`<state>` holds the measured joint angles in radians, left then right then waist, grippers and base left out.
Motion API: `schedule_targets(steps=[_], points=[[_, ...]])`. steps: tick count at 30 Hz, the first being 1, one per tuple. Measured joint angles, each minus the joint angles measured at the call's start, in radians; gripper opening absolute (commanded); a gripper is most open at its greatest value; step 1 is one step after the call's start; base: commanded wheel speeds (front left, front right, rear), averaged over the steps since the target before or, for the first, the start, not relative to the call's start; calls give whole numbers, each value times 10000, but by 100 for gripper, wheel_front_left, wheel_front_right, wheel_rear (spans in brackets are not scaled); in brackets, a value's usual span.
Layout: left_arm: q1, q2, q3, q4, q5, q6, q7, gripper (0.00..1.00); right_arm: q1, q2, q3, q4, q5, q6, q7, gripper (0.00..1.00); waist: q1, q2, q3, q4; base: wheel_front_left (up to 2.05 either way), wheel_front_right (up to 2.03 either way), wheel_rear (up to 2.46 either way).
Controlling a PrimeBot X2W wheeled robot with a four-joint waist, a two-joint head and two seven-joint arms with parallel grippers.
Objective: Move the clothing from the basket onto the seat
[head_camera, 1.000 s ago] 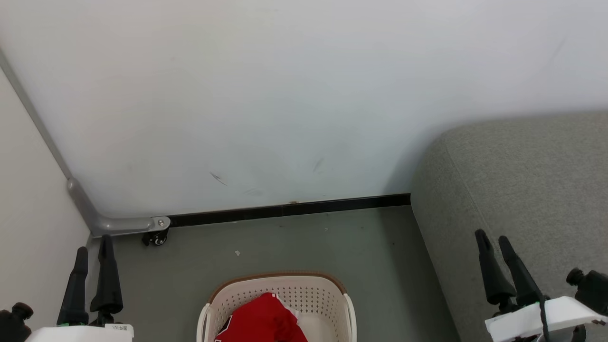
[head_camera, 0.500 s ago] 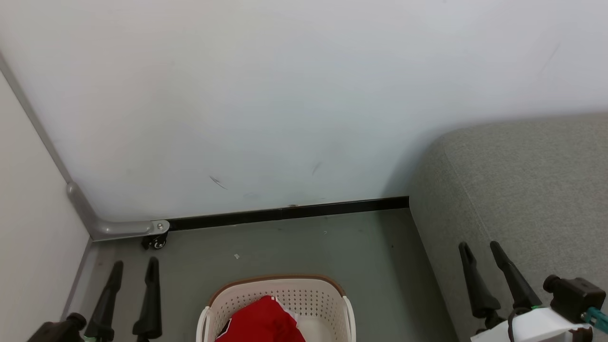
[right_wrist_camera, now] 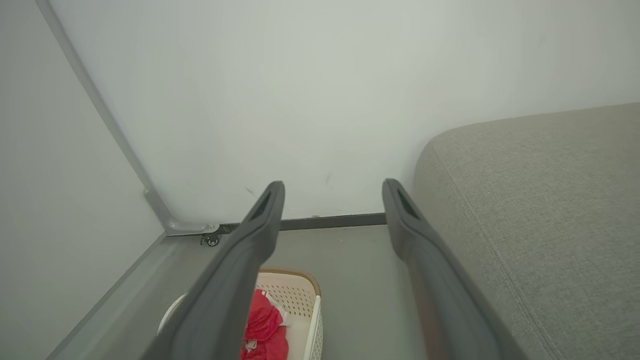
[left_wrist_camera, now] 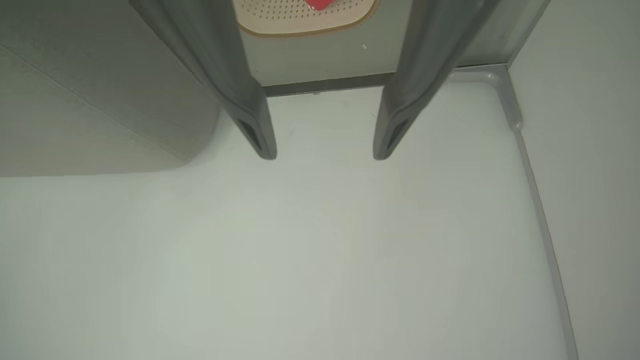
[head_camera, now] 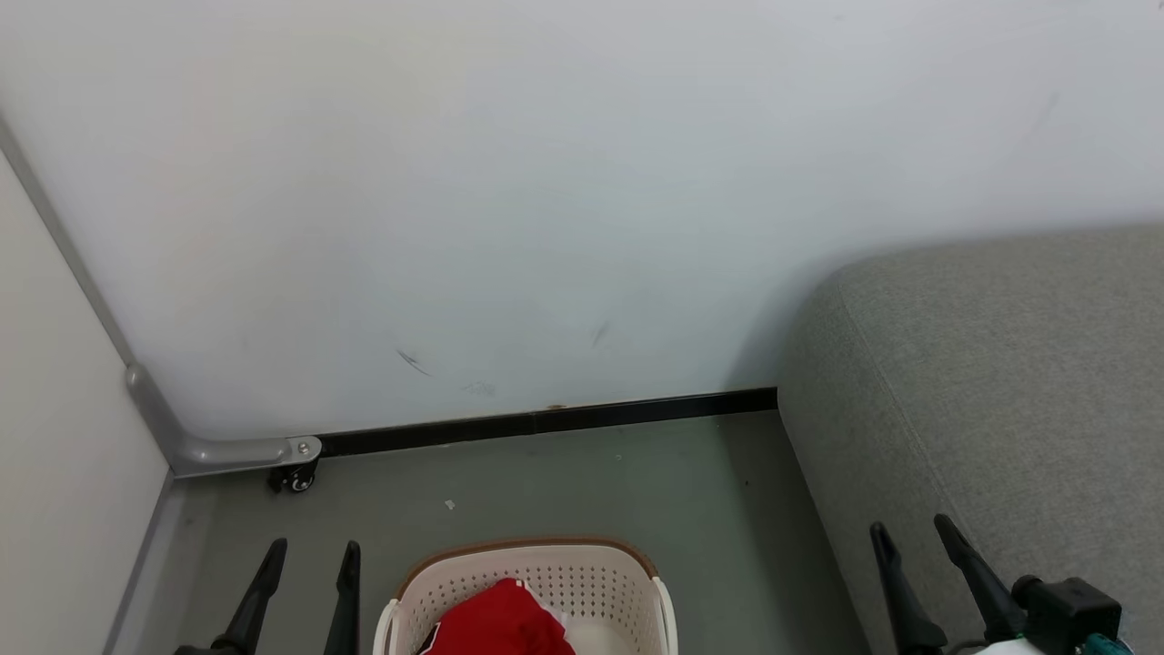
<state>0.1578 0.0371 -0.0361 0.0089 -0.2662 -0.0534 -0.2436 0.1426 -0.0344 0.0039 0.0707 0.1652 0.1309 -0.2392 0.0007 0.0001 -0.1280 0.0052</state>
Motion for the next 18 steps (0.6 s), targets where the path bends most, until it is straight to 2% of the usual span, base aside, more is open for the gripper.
schedule_targets(steps=[3, 11, 18], points=[[1, 8, -104, 75, 326, 157, -59, 100, -1, 2, -12, 52, -353, 0, -88, 100, 0, 0, -17, -21, 0, 0, 0], [178, 21, -428, 750, 430, 424, -59, 100, 1, 2, -186, 640, -345, 0, -88, 100, -1, 0, 19, -64, 0, 0, 0], [177, 29, -637, 1081, 270, 435, -59, 100, -6, 2, -161, 932, -343, 0, -88, 100, -2, 0, 32, -67, 0, 0, 0]])
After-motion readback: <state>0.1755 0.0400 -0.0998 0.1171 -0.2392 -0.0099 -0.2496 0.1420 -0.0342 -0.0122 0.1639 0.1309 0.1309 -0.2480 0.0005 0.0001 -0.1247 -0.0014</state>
